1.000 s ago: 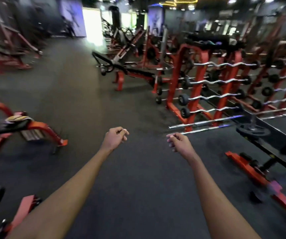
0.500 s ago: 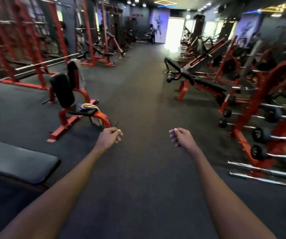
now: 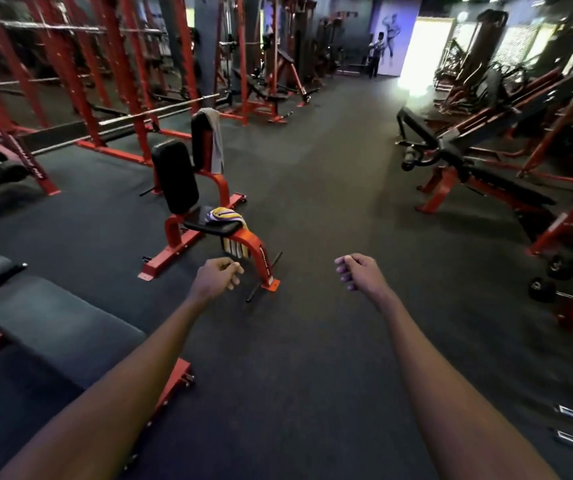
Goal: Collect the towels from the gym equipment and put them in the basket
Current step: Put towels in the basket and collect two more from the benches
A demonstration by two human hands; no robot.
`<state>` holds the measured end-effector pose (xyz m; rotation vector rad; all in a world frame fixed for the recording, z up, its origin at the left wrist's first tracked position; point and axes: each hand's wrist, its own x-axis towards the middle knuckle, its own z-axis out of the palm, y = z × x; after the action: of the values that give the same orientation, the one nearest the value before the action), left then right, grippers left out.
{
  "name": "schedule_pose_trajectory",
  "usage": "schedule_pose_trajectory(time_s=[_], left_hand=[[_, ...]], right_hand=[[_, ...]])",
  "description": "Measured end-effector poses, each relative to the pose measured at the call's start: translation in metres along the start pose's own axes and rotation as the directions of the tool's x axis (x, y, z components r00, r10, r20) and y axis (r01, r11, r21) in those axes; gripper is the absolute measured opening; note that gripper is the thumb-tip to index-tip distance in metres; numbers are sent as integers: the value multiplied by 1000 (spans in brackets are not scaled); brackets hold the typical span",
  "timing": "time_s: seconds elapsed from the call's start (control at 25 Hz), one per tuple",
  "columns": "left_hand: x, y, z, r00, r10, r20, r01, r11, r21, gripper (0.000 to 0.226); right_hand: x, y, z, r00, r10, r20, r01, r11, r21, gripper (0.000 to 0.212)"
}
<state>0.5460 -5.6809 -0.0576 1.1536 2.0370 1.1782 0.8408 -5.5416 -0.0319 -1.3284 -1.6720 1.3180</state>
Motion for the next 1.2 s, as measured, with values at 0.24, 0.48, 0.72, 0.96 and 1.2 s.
schedule_pose_trajectory(time_s=[0.24, 0.48, 0.72, 0.96, 1.2], left_hand=[[135, -25, -14, 997, -45, -58, 45, 999, 7, 23], [276, -43, -20, 988, -88, -131, 88, 996, -5, 24], [397, -77, -57, 958, -174, -228, 173, 985, -26, 20], [553, -131, -113, 930, -248, -270, 229, 968, -99, 21], [682, -160, -149, 925, -285, -252, 255, 956, -147, 21]], right_hand=[[157, -19, 51, 996, 18, 83, -15, 999, -36, 28], [331, -45, 100, 988, 0, 154, 7, 999, -40, 29], [486, -77, 197, 960, 17, 279, -3, 999, -50, 29], [624, -87, 315, 940, 42, 338, -10, 995, -96, 27], [738, -97, 403, 936, 125, 328, -84, 987, -136, 31]])
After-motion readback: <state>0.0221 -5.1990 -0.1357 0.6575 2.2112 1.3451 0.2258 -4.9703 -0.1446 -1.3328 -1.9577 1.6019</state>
